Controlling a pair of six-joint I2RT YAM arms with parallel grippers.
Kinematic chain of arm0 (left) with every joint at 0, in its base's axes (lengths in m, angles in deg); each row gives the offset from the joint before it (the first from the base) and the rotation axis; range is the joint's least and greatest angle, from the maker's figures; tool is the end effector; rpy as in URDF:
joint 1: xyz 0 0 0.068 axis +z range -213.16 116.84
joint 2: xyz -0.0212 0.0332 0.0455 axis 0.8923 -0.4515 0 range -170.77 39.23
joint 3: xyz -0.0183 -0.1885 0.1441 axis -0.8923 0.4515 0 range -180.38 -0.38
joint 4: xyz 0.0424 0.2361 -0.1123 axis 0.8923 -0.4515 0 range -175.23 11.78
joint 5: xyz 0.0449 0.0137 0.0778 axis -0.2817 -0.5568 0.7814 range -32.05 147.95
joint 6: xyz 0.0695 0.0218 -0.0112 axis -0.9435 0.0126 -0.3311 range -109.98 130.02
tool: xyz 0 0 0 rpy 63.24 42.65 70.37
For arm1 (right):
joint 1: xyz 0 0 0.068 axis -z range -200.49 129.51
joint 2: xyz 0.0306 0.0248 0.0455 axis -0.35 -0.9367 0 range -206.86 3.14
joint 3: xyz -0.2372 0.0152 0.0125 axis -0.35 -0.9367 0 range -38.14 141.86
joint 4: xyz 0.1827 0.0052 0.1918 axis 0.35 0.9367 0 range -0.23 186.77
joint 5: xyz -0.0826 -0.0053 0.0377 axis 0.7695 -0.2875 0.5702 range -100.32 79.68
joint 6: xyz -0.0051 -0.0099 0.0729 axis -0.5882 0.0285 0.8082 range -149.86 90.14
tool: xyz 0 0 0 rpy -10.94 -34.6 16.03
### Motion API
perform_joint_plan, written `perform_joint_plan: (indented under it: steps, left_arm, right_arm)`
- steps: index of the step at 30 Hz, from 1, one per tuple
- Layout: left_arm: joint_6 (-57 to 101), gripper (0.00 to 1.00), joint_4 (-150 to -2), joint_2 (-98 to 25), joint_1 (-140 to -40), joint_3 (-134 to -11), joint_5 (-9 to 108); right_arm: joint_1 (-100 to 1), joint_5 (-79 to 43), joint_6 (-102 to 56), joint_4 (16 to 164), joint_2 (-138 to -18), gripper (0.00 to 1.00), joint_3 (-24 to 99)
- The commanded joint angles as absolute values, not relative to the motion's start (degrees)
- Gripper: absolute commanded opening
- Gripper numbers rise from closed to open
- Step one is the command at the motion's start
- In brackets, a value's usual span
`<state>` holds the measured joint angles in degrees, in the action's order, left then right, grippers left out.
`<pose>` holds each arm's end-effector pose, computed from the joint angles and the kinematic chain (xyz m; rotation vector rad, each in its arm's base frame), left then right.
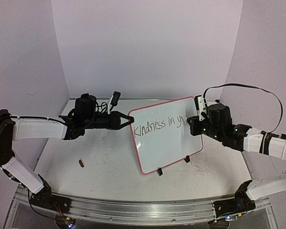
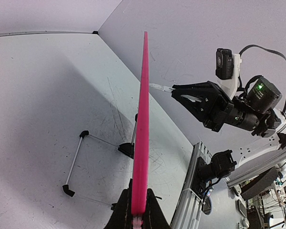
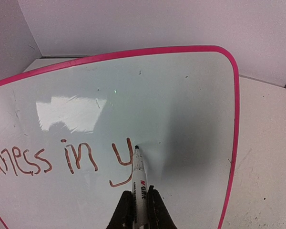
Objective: Write a sentence on the whiteboard
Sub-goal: Write on the whiteboard with the whiteboard.
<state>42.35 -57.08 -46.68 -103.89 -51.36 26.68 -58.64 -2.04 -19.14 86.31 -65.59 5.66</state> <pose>0.2558 -0.2623 0.2174 0.5729 1.9249 -1.3568 0.2522 0.1870 0.2260 -0.3713 1.9298 0.4237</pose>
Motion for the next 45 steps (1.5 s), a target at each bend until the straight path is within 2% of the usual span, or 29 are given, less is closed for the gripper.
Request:
perform_joint_plan:
  steps: [1, 22, 45]
  left_arm:
    - [43.1, 0.0, -57.3, -45.6, -104.6, -52.0, 26.4]
    - [43.1, 0.0, -57.3, -45.5, -104.6, -51.7, 26.7]
    - [43.2, 0.0, -57.3, -45.0, -104.6, -51.4, 26.3]
  right_arm:
    - [-58.4, -0.6, -19.5, 83.9, -66.7, 0.0, 8.1]
    - [-58.4, 0.1, -18.4, 85.8, -64.2, 0.0, 3.5]
    - [-58.4, 0.7, -18.8, 81.1, -67.8, 0.0, 6.9]
